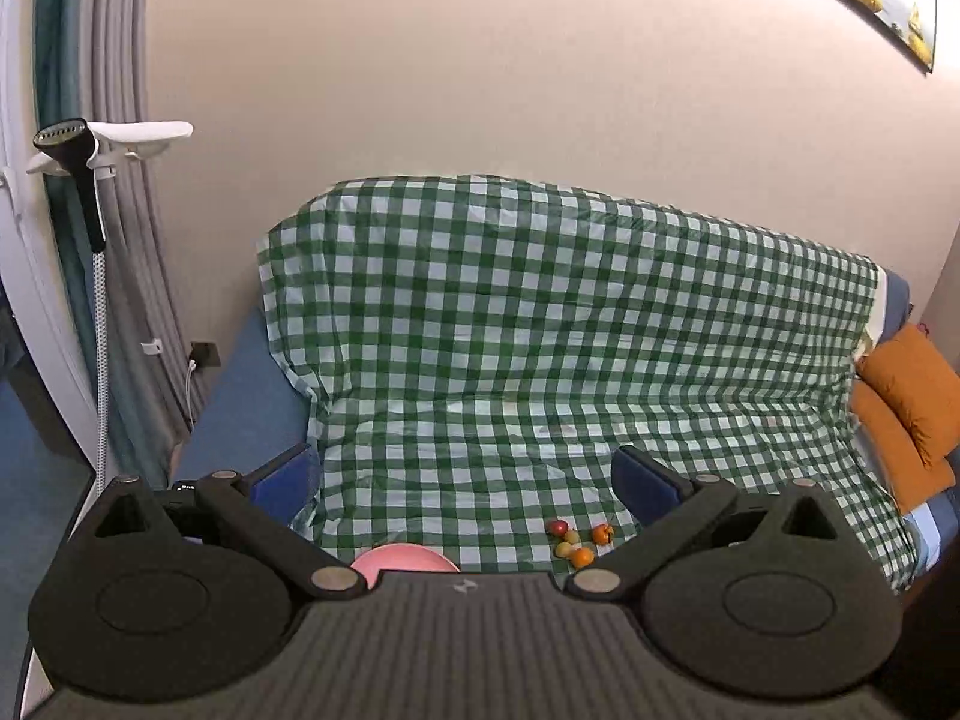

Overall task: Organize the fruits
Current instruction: 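Lift both tools away from the plate toward the remaining fruits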

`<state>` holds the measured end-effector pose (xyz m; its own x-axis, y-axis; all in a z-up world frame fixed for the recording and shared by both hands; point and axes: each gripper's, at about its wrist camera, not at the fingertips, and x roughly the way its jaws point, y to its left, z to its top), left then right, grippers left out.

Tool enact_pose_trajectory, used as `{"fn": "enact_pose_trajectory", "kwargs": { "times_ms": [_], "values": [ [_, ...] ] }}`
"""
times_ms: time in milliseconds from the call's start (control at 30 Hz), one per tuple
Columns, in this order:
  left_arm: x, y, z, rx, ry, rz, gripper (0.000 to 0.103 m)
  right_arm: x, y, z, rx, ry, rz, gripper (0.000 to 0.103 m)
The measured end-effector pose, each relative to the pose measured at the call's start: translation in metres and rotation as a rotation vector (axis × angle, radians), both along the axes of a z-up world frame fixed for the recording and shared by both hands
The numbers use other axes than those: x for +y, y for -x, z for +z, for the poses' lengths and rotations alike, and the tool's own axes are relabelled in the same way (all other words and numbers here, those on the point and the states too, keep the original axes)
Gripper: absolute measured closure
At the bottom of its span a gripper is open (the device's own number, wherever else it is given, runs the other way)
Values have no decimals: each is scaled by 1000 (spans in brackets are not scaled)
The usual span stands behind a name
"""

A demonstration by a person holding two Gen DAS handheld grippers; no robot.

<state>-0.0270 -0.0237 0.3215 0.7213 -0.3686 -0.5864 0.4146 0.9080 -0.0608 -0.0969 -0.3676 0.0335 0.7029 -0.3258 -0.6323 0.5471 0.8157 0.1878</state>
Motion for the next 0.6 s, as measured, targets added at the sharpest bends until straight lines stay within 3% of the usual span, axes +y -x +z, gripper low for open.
{"fn": "enact_pose_trajectory", "kwargs": {
  "times_ms": [133,200,300,367,433,533,600],
  "values": [
    [-21,-18,-1,62,6,7,0,-14,-6,-8,7,-10,-17,4],
    [-32,-26,-4,73,-3,-33,0,-24,-10,-11,2,-13,-36,4],
    [-50,-35,-10,18,-1,-37,0,-41,-17,-18,-3,-25,-68,4],
    [-61,-47,-18,28,-25,-76,0,-55,-21,-26,-15,-46,-94,4],
    [-63,-65,-36,38,-1,-77,0,-68,-25,-36,-28,-68,-123,4],
    [-69,-108,-79,167,27,-29,0,-89,-34,-56,-35,-107,-169,3],
    [-82,-142,-121,256,-1,43,0,-100,-46,-71,-35,-113,-174,2]
  ]
}}
